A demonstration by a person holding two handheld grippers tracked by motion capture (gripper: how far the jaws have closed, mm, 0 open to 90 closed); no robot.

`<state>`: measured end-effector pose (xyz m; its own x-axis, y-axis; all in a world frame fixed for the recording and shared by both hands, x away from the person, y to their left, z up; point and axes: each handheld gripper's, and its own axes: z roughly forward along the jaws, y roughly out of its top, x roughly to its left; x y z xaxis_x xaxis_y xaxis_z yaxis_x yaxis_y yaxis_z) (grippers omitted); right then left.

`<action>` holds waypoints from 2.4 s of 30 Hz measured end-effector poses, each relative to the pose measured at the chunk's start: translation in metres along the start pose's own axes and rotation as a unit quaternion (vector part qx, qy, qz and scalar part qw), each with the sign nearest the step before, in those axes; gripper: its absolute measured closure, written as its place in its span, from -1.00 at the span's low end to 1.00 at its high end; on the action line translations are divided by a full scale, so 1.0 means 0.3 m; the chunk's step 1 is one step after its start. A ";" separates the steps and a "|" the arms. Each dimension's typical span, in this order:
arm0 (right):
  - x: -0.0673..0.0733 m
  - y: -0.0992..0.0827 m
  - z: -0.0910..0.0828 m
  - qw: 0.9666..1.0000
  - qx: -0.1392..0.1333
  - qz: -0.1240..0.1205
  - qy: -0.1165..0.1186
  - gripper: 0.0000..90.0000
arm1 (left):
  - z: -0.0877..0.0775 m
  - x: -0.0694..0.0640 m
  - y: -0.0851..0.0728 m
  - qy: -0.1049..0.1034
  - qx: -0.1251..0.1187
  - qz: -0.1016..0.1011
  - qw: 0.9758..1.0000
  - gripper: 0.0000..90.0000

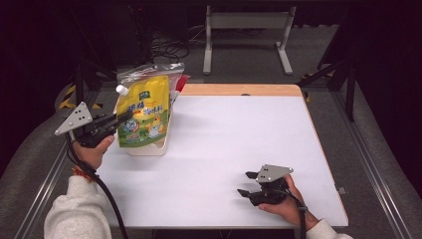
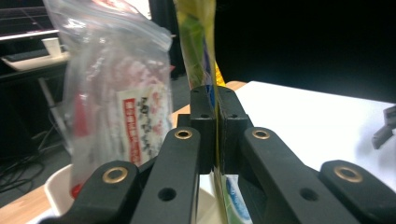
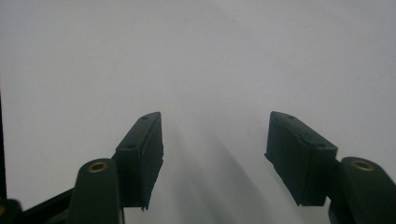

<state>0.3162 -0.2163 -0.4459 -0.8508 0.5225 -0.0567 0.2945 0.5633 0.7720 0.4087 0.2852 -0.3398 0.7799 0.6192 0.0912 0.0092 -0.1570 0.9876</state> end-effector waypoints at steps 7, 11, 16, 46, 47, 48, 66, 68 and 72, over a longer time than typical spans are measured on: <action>0.003 -0.003 0.013 1.000 0.006 0.001 0.006 -0.21 | 0.004 0.024 0.008 -0.014 -0.011 -0.015 1.000 0.95; 0.005 -0.004 0.013 1.000 0.009 -0.001 0.004 -0.21 | 0.000 0.019 -0.014 -0.037 -0.019 -0.016 0.999 0.95; 0.006 -0.005 0.016 1.000 0.010 0.001 0.005 -0.21 | -0.002 0.023 -0.022 -0.045 -0.026 -0.024 0.998 0.95; 0.014 -0.003 0.022 1.000 0.015 -0.004 0.010 -0.24 | 0.010 0.027 -0.177 0.022 0.079 -0.051 0.995 0.63; 0.015 -0.003 0.022 1.000 0.015 -0.004 0.010 -0.24 | 0.010 0.020 -0.180 0.025 0.089 -0.041 0.995 0.70; 0.016 -0.002 0.023 1.000 0.015 -0.004 0.011 -0.24 | 0.010 0.016 -0.182 0.029 0.101 -0.037 0.994 0.70; 0.003 0.001 0.008 1.000 0.005 0.000 0.005 -0.24 | -0.004 0.002 -0.223 0.057 0.142 -0.036 0.988 0.79; 0.002 0.003 0.006 1.000 0.003 -0.001 0.005 -0.24 | -0.003 0.001 -0.228 0.060 0.144 -0.039 0.987 0.79; 0.000 0.005 0.004 1.000 0.000 -0.001 0.004 -0.24 | -0.006 0.000 -0.235 0.064 0.147 -0.038 0.986 0.79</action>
<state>0.3171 -0.2145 -0.4455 -0.8547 0.5164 -0.0524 0.2938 0.5646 0.7713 0.4071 0.2976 -0.4092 0.6851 0.7265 0.0526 0.2601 -0.3114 0.9140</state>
